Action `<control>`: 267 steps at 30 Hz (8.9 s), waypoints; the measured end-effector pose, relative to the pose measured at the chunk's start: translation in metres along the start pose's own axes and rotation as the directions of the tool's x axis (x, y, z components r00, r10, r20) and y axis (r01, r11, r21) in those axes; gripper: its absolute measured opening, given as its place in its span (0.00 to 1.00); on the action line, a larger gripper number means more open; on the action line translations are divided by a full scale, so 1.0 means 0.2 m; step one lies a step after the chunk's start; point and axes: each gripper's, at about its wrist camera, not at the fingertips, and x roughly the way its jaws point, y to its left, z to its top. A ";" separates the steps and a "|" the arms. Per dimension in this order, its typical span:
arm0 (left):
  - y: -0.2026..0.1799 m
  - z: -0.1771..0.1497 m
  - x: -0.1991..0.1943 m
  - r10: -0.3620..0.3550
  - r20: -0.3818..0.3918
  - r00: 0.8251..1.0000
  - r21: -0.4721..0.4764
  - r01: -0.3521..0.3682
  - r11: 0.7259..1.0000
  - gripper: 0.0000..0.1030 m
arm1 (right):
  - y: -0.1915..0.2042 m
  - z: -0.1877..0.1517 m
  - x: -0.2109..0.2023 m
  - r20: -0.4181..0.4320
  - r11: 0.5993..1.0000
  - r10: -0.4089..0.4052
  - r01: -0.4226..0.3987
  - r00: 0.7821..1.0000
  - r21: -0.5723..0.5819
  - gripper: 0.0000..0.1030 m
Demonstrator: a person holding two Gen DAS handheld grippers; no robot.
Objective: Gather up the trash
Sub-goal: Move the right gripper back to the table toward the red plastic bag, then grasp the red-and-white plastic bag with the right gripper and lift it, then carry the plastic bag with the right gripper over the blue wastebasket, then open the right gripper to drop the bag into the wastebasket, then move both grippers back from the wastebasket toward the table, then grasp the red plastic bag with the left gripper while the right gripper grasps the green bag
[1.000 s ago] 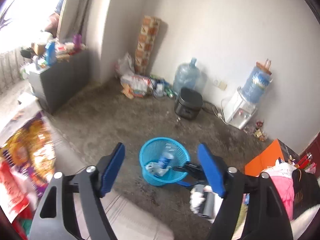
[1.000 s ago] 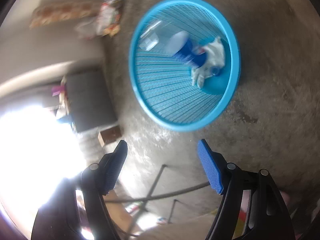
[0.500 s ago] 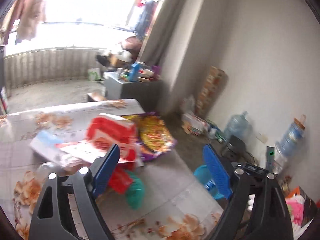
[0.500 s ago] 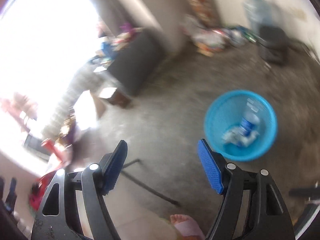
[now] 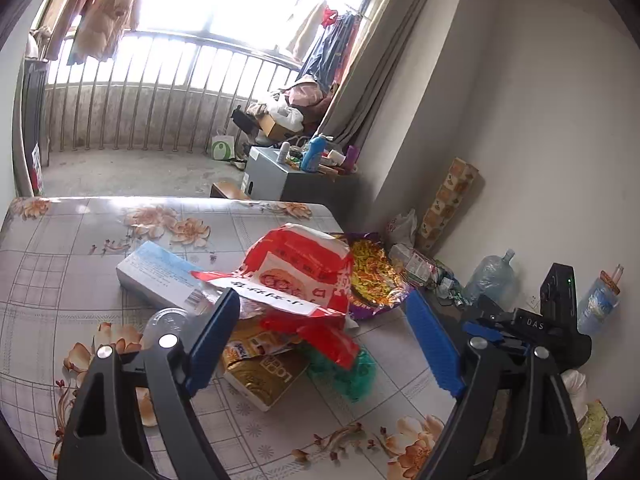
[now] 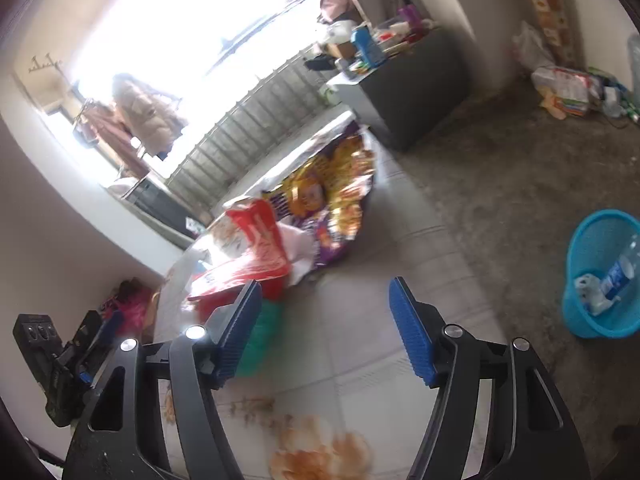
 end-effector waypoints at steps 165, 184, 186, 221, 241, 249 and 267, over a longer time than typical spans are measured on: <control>-2.03 -0.77 2.12 -0.199 -0.751 0.630 0.209 0.513 0.833 0.04 | -1.81 -0.33 -0.74 -0.131 0.433 -0.688 0.549 0.714 0.715 0.52; -1.98 -0.47 1.83 -0.292 -0.658 0.694 0.148 0.499 0.854 0.49 | -1.55 -0.34 -0.72 -0.068 0.531 -0.675 0.548 0.735 0.647 0.52; -1.96 -0.39 1.72 -0.308 -0.626 0.716 0.165 0.508 0.846 0.54 | -1.46 -0.30 -0.74 -0.020 0.566 -0.688 0.554 0.725 0.611 0.52; -0.39 0.18 0.30 -0.062 -0.078 0.995 0.050 0.066 0.997 0.95 | 0.06 -0.08 -0.59 0.485 0.834 -0.369 0.512 0.793 -0.203 0.92; 0.07 0.02 0.02 0.083 -0.054 0.995 0.028 -0.082 0.996 0.94 | 0.38 -0.16 -0.18 0.123 0.950 -0.108 0.139 0.986 -0.279 0.80; 0.10 -0.06 0.22 0.083 -0.170 0.982 0.090 -0.069 0.994 0.75 | 0.47 -0.23 0.01 -0.038 0.959 -0.051 0.038 0.998 -0.281 0.71; 0.23 -0.15 0.56 0.079 -0.353 0.932 0.103 -0.045 0.994 0.40 | 0.45 -0.33 0.31 -0.285 0.978 0.019 -0.078 0.958 -0.196 0.51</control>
